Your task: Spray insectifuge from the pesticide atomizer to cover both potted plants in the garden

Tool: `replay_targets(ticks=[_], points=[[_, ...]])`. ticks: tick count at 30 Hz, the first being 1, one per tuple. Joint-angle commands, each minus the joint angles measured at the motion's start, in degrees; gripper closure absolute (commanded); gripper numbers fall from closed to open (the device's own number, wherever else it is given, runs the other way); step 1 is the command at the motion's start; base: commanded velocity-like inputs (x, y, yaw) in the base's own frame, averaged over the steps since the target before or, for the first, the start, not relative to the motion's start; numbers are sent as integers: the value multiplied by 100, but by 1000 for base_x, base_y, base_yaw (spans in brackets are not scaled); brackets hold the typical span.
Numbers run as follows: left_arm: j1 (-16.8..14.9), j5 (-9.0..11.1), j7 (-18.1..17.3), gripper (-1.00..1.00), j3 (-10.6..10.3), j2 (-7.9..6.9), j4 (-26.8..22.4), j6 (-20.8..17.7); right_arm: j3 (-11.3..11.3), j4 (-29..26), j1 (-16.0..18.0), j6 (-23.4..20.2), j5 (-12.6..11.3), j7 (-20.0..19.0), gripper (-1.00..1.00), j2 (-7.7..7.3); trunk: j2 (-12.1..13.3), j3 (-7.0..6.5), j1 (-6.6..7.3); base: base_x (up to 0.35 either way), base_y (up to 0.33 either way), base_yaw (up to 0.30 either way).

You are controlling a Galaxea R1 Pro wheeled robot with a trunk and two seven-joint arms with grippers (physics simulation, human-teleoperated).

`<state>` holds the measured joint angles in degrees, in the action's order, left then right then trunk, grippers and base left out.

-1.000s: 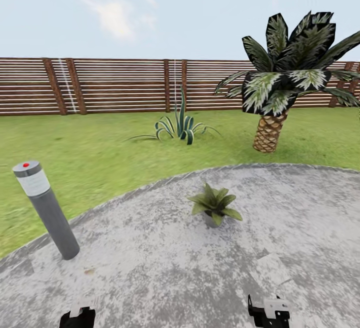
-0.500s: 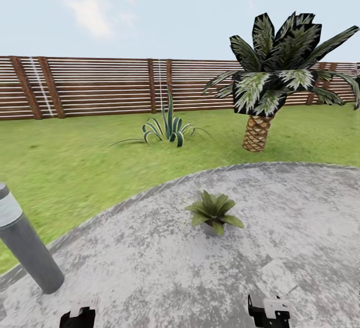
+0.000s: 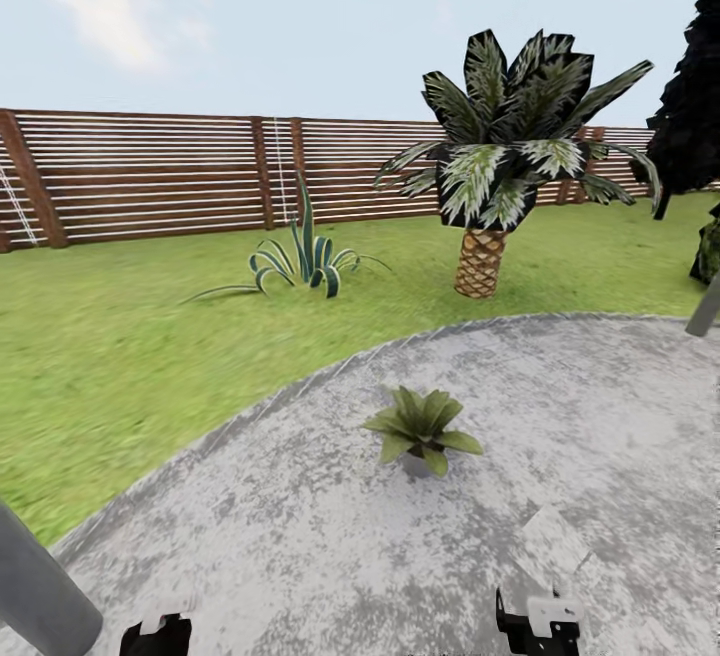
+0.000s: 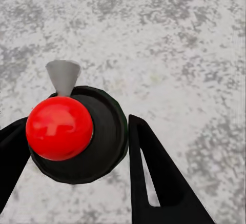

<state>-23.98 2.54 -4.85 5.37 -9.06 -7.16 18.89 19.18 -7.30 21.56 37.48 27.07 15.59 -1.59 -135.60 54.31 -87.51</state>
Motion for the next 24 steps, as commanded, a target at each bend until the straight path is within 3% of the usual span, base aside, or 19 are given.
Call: replay_targets(ticks=[1,9,13,20,22,24], points=[[-2,27,-51,100,43,0,4,10,23,9,6,14,61,41,-100,0,-2,5,1,3,332,-267],[-2,27,-51,100,46,-1,4,11,24,9,6,14,61,41,-100,0,-2,5,1,24,318,-267],[-2,27,-57,100,65,-15,-1,10,24,9,6,14,61,41,-100,-6,-2,5,1,34,82,-249],[-2,14,-62,100,46,-23,-30,9,24,9,6,14,54,39,-100,7,-2,5,1,2,5,-33],[-108,-184,-112,100,21,-50,-104,-16,-188,-48,6,-6,113,24,-100,34,-2,5,1,0,0,0],[-121,-528,-129,100,28,-84,-120,-28,-610,-200,8,-17,337,16,-100,35,-2,5,1,0,0,0]])
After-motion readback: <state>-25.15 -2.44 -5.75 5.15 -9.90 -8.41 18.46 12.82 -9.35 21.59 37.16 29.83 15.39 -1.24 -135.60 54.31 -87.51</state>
